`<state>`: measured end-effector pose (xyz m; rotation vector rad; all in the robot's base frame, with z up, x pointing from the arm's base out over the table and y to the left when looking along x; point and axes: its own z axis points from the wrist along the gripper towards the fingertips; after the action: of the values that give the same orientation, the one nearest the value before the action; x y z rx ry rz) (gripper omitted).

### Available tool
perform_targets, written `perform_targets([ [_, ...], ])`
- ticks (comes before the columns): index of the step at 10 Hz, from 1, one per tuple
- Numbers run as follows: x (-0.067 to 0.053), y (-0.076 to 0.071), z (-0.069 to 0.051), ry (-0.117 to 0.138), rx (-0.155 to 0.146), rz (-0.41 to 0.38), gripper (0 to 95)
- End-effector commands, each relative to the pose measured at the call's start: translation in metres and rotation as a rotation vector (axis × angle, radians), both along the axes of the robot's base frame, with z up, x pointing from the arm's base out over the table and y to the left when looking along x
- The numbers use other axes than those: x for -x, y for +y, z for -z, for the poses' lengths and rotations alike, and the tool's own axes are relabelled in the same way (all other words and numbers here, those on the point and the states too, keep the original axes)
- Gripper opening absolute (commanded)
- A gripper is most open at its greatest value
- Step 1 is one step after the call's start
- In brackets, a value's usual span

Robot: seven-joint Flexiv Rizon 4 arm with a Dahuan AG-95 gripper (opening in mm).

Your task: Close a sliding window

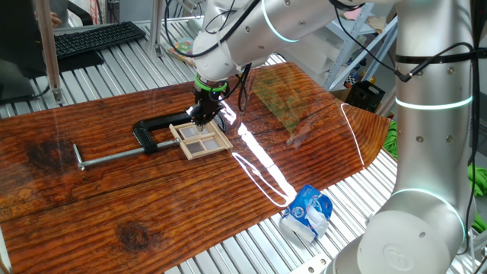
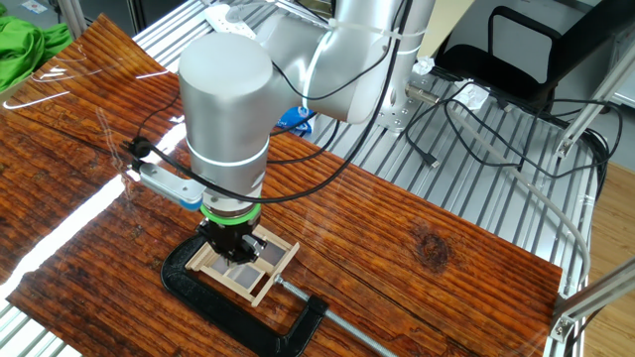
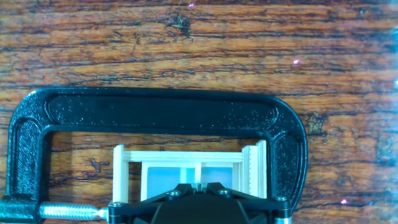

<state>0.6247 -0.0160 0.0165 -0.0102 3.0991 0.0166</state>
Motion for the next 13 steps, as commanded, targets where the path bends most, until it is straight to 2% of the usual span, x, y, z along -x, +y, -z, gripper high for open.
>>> perform_targets([
  [1,0.001,0.002,0.001,-0.002,-0.001,0.015,0.0],
  [13,0.001,0.017,0.003,0.001,-0.006,0.081,0.0],
])
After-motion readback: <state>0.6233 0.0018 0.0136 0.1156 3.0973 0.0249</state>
